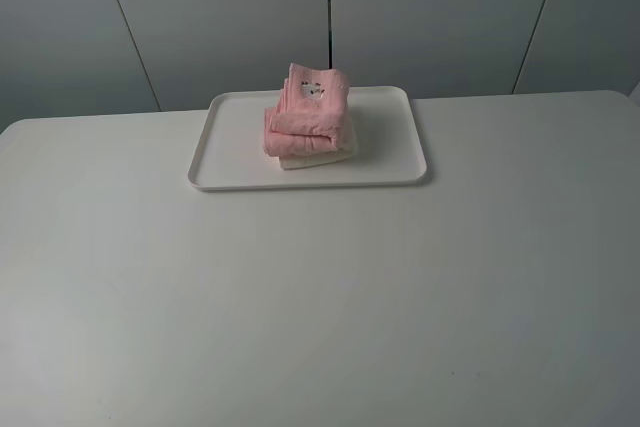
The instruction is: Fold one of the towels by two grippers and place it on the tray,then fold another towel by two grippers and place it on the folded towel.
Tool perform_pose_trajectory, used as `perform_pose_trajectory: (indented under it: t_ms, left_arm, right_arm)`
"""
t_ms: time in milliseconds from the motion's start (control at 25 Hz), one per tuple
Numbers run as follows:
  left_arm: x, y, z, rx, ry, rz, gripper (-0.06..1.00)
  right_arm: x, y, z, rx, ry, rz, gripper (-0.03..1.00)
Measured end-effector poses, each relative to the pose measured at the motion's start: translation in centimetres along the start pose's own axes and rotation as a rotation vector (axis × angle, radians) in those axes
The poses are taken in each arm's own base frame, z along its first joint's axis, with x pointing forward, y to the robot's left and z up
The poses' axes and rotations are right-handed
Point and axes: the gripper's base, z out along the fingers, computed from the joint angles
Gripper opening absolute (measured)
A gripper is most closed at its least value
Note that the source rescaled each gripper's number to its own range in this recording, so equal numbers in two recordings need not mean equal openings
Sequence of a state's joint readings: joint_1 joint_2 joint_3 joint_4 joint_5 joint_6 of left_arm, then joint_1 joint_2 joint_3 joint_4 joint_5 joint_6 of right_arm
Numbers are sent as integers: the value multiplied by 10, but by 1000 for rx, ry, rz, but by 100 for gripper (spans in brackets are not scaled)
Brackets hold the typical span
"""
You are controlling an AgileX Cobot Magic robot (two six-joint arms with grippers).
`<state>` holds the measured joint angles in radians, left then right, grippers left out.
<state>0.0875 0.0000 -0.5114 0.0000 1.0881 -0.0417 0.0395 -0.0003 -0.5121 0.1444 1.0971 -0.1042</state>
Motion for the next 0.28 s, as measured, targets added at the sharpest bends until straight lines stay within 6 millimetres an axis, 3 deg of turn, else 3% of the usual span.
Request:
perform_pose_trajectory:
  t_ms: [280]
  left_arm:
    - [0,0,0,0,0,0,100]
  right_arm:
    - [0,0,0,0,0,0,100]
